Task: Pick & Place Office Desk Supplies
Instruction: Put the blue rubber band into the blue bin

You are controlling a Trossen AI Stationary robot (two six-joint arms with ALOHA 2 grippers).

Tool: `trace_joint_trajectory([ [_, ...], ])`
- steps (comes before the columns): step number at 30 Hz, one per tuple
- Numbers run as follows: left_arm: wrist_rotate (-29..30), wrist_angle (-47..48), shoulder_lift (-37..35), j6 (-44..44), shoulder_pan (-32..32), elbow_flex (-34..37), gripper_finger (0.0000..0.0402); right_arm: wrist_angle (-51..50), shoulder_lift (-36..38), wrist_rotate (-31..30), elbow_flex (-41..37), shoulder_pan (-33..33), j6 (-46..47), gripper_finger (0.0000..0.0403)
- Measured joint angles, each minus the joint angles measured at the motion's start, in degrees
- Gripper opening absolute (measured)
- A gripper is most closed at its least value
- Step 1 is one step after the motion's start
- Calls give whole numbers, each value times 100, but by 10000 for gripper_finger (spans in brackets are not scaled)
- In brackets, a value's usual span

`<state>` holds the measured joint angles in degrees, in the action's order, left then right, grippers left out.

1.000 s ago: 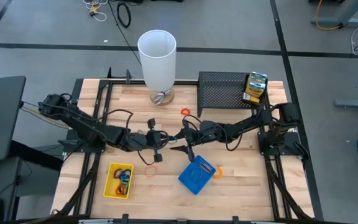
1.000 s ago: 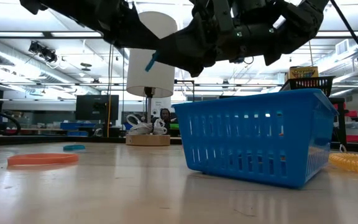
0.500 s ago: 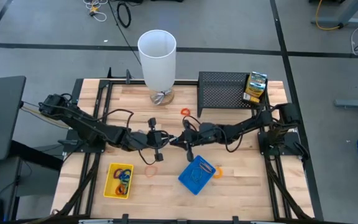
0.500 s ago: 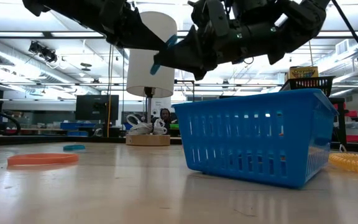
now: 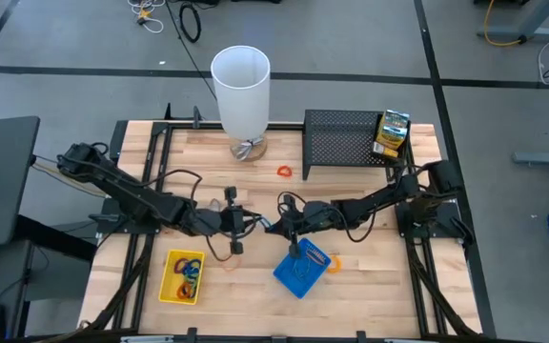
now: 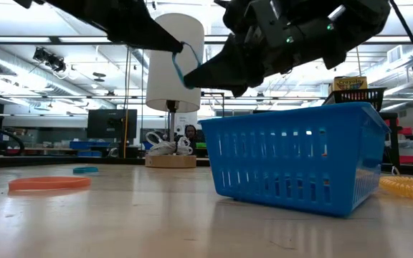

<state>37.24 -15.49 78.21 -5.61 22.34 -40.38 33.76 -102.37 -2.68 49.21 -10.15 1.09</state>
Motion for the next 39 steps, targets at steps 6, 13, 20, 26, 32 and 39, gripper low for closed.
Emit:
trace_joint_trajectory([
  [6, -1, 371, -248, 91, 295, -2, 45, -615, 261, -295, 138, -234, 17, 2],
  [13, -493, 351, -243, 475, 397, -4, 60, -1355, 657, -748, 301, -399, -40, 1],
  [20, -399, 521, -236, 468, 467, -2, 108, -2039, 907, -785, 308, -431, 188, 0],
  [26, 1, 1093, -236, 745, 451, -2, 119, -3143, 1140, -510, 313, -754, 716, 0],
  [32, 92, 1202, -236, 797, 456, 11, 120, -3952, 1253, 141, 315, -1024, 1342, 0],
  [39, 341, 1211, -236, 798, 419, 11, 120, -4398, 1045, 116, 313, -1100, 1623, 0],
])
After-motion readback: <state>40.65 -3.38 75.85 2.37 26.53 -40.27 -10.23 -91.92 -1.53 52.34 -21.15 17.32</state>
